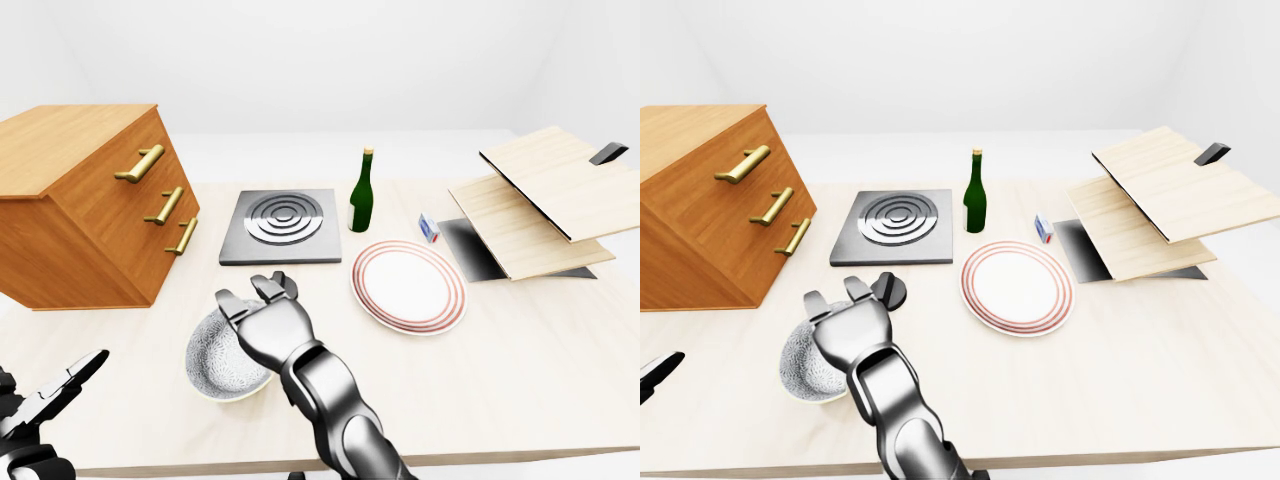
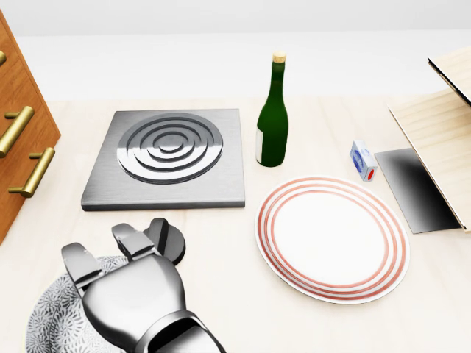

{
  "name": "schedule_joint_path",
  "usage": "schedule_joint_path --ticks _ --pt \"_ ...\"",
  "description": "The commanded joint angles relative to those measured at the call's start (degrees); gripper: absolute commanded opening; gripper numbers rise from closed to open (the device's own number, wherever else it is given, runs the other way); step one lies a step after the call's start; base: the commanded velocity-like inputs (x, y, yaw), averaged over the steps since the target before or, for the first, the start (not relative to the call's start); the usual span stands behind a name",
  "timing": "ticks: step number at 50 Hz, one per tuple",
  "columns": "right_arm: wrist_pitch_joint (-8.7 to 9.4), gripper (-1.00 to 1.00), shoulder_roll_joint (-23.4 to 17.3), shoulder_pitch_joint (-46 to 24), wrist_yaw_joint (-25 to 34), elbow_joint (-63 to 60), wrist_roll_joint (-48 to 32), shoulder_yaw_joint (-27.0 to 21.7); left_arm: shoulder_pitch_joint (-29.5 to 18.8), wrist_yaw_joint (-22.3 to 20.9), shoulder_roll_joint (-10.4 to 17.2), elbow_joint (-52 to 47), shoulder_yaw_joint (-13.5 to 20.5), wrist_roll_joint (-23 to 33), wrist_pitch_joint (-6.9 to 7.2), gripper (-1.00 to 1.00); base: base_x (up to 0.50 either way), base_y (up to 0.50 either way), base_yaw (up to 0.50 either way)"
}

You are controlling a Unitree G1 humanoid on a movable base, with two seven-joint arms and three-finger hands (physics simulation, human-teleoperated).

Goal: Pick up the akita bowl and put it on the plate.

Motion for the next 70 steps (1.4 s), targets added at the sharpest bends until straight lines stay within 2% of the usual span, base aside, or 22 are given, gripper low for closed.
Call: schedule_joint_path --ticks 1,15,27,54,70 --pt "0.0 0.97 0.8 -1.8 0.0 3.3 0.2 -1.8 -0.1 0.1 0.1 -0.1 0.0 -0.2 0.0 1.0 0.0 0.0 0.0" --pt "0.0 0.97 1.0 -3.8 0.0 6.6 1.4 -3.8 0.0 0.2 0.1 -0.2 -0.2 -0.2 0.0 1.0 0.0 0.0 0.0" --pt "0.0 0.97 1.0 -3.4 0.0 8.1 1.1 -2.5 -0.2 0.0 0.1 0.5 -0.3 0.0 0.0 1.0 0.0 0.0 0.0" --pt "0.0 0.97 1.0 -4.1 0.0 12.2 2.0 -3.0 -0.2 0.3 0.1 0.4 -0.6 0.0 0.0 1.0 0.0 0.0 0.0" --pt "0.0 0.97 1.0 -3.4 0.0 15.7 2.4 -1.1 -0.1 0.1 0.1 0.3 -0.5 0.0 0.0 1.0 0.0 0.0 0.0"
